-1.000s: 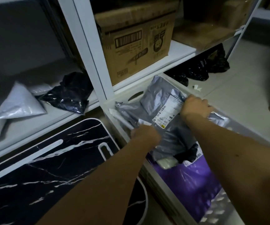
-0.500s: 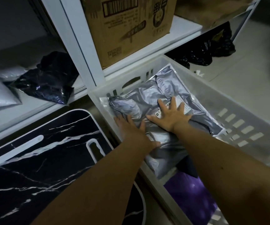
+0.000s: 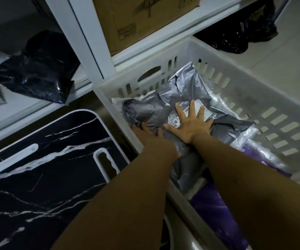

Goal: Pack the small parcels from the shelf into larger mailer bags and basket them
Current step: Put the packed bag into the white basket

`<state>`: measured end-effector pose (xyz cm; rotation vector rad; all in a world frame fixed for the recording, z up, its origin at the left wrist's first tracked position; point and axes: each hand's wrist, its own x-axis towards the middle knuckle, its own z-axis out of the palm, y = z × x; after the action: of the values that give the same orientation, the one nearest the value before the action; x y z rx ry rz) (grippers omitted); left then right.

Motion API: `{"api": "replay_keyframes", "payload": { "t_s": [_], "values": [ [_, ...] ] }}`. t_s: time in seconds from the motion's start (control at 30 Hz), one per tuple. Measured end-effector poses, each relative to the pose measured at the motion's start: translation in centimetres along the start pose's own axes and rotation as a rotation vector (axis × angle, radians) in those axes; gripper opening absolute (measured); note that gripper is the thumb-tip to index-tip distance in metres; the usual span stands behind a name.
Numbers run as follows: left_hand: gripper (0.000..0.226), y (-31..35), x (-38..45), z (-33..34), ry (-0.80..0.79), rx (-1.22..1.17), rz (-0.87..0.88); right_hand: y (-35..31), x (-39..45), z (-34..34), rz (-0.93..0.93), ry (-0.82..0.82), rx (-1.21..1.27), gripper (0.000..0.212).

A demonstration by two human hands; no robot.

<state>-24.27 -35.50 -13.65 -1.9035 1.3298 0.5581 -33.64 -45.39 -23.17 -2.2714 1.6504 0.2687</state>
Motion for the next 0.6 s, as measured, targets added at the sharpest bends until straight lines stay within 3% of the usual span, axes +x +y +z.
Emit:
{"api": "replay_keyframes", "payload": {
  "t_s": [0.37,0.5,0.6],
  "values": [
    [0.114,0.3,0.3,-0.3,0.034,0.027,-0.014,-0.2,-0.6,-0.6,0.012,0.022,-0.050,0.093],
    [0.103,0.3,-1.1,-0.7,0.177,0.029,0.009,-0.9,-1.9,-1.2,0.025,0.079,-0.109,0.080],
    [0.079,0.4,-2.2,-0.7,0.339,0.008,0.056,-1.7,-3.3,-2.2,0.032,0.137,-0.166,0.067]
  ]
}}
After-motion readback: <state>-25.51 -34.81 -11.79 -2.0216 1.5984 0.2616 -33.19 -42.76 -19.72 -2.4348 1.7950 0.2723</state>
